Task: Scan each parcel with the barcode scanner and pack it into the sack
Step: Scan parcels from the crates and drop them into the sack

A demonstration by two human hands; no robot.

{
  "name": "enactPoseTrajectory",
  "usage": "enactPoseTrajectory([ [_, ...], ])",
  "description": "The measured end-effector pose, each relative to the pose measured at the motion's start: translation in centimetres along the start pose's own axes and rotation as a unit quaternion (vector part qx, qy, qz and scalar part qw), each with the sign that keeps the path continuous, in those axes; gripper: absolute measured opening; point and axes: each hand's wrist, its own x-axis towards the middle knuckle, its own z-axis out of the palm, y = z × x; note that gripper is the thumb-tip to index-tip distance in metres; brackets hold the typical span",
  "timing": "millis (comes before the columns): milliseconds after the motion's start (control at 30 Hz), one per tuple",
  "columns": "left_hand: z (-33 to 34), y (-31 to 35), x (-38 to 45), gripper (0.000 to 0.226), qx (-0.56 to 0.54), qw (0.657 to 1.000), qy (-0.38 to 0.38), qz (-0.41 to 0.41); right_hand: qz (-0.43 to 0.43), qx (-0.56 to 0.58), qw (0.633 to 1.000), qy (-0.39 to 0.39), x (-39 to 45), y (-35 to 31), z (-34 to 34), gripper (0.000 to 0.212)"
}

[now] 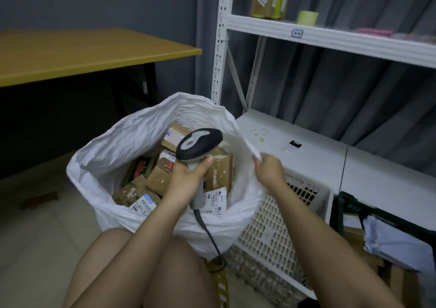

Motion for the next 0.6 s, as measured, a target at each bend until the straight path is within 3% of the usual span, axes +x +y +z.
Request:
enactPoseTrajectory([
  [67, -0.2, 0.5, 0.0, 0.027, -0.002, 1.0, 0.006, 0.003, -0.04, 0.014, 0.995, 0.087, 0.7, -1.6, -1.5, 0.026],
  [133, -0.2, 0.8, 0.2, 0.037, -0.002, 1.0, 0.006, 0.012, -0.04, 0.036, 0.991, 0.121, 0.6, -1.7, -1.9, 0.023],
  [267, -0.2, 0.8, 0.2, 0.034, -0.006, 1.0, -0.001, 0.023, 0.016, 0.025, 0.999, 0.043, -1.1, 0.6, -1.8, 0.035],
  [400, 0.7, 0.5, -0.3, 0.041, -0.015, 1.0, 0.0, 0.008, 0.027, 0.105, 0.994, 0.006, -2.0, 0.9, -3.6, 0.009],
  [533, 2.3, 0.7, -0.9, 0.035, -0.032, 0.999, -0.027, 0.001, 0.053, 0.087, 0.984, -0.147, -3.4, 1.8, -4.6, 0.026],
  [600, 3.0, 0.9, -1.3, 0.039, -0.034, 0.999, -0.039, 0.008, 0.014, 0.098, 0.991, -0.095, -3.6, 2.1, -5.3, 0.029],
])
